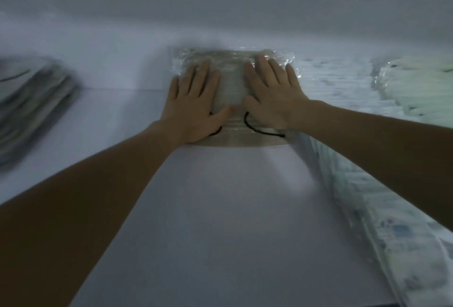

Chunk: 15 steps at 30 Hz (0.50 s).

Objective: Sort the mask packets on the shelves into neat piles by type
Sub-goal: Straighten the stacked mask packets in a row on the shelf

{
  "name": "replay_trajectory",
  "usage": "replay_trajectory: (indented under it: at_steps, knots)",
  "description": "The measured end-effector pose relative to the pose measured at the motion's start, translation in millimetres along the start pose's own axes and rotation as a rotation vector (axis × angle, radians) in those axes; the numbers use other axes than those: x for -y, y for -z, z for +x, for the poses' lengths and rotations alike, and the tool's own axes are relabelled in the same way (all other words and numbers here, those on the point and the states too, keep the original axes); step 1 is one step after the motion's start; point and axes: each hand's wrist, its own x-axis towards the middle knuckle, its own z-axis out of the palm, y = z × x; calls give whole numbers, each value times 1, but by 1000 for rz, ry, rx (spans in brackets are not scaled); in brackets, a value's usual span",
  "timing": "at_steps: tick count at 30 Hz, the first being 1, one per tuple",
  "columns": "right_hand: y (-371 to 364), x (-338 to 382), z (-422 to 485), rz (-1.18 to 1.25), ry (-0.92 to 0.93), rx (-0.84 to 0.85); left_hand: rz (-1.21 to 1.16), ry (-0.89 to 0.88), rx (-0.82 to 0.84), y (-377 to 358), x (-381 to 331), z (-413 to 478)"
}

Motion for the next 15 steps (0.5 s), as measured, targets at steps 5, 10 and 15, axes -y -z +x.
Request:
replay_trajectory:
  at_steps: [5, 10, 15]
  knots:
    - [-5, 2, 8, 42, -38, 34, 26, 28, 73, 3, -8, 4]
    - [-3, 2, 5, 23, -4, 1, 28, 37, 25, 7, -8, 8]
    - [-6, 10, -6, -19, 16, 8, -7, 44, 75, 8, -6, 2]
